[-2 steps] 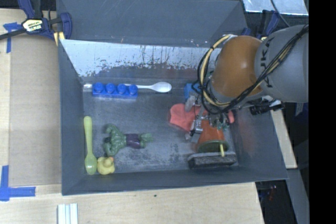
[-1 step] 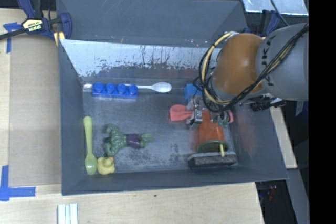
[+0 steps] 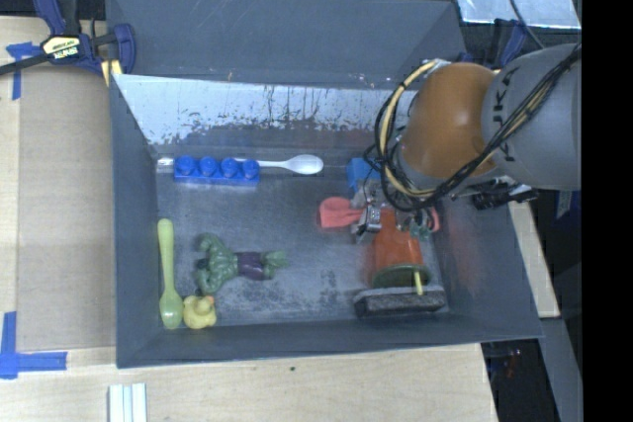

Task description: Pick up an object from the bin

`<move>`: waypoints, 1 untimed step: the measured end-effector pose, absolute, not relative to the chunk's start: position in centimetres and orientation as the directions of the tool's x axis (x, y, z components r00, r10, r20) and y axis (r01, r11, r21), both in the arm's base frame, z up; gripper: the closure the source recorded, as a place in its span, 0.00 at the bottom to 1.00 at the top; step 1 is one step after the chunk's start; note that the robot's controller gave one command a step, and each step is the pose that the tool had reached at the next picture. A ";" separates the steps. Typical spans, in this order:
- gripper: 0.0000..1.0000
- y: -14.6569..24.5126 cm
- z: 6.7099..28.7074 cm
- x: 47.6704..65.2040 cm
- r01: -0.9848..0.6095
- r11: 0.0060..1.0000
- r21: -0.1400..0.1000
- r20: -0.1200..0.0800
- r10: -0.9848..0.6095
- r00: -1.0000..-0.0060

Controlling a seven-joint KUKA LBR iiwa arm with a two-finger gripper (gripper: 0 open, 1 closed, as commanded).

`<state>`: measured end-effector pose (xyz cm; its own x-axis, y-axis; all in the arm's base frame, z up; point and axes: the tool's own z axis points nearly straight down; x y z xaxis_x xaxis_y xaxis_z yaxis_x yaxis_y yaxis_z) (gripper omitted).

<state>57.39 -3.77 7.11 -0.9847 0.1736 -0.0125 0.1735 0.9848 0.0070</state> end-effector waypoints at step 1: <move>1.00 -3.8 12.8 57.4 0.168 0.986 0.006 -0.009 0.168 -0.986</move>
Offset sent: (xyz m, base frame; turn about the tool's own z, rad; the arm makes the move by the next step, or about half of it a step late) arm -0.0085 0.0055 0.1997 0.0163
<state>57.42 -3.77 12.84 -0.9857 0.1681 -0.0088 0.1681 0.9858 0.0064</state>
